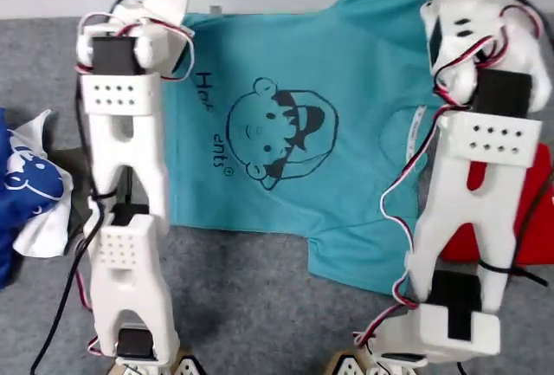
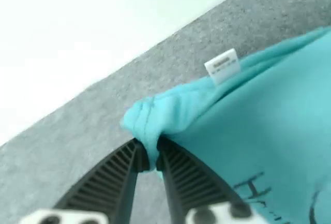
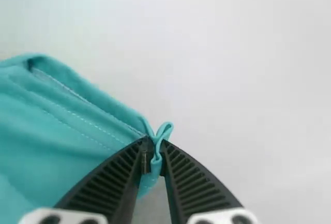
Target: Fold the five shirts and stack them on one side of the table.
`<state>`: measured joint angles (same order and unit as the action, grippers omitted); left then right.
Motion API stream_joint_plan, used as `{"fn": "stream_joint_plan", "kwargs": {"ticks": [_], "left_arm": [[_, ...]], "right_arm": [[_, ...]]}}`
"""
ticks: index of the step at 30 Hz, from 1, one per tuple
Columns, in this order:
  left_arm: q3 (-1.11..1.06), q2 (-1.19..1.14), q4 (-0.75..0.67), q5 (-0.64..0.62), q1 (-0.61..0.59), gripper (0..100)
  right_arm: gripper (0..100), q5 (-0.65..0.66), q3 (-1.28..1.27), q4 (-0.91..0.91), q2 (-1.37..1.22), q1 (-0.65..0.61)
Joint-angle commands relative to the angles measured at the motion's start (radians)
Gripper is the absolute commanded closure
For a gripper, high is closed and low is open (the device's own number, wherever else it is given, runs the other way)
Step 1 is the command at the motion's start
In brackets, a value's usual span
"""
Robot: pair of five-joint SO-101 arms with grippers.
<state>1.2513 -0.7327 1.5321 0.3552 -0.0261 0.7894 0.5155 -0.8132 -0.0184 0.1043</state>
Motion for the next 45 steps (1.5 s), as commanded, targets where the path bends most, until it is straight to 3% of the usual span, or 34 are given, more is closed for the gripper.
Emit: {"fn": "stream_joint_plan", "kwargs": {"ticks": [1, 7, 11, 17, 23, 29, 37, 45], "left_arm": [[0.028, -0.064, -0.083, -0.008, 0.0, 100], [0.028, -0.212, -0.167, -0.003, 0.002, 99], [0.03, -0.252, -0.166, -0.008, 0.002, 99], [0.07, -0.259, -0.157, -0.109, -0.008, 88], [0.077, -0.258, -0.163, -0.1, -0.006, 88], [0.159, -0.238, -0.087, -0.098, -0.018, 85], [0.331, -0.238, 0.21, -0.048, -0.015, 85], [0.254, -0.137, 0.229, -0.048, -0.055, 85]], "right_arm": [[98.8, 0.055, 0.066, 0.156, -0.056, 0.044], [98.8, 0.16, 0.068, 0.318, -0.219, 0.042], [98.8, 0.161, 0.071, 0.371, -0.306, 0.045], [98.8, 0.163, 0.071, 0.378, -0.401, 0.033], [98.0, 0.161, 0.072, 0.449, -0.506, 0.031], [82.6, 0.1, 0.133, 0.386, -0.507, 0.033], [80.4, 0.072, 0.324, 0.153, -0.507, 0.038], [80.5, -0.092, 0.638, -0.607, -0.516, 0.047]]}}
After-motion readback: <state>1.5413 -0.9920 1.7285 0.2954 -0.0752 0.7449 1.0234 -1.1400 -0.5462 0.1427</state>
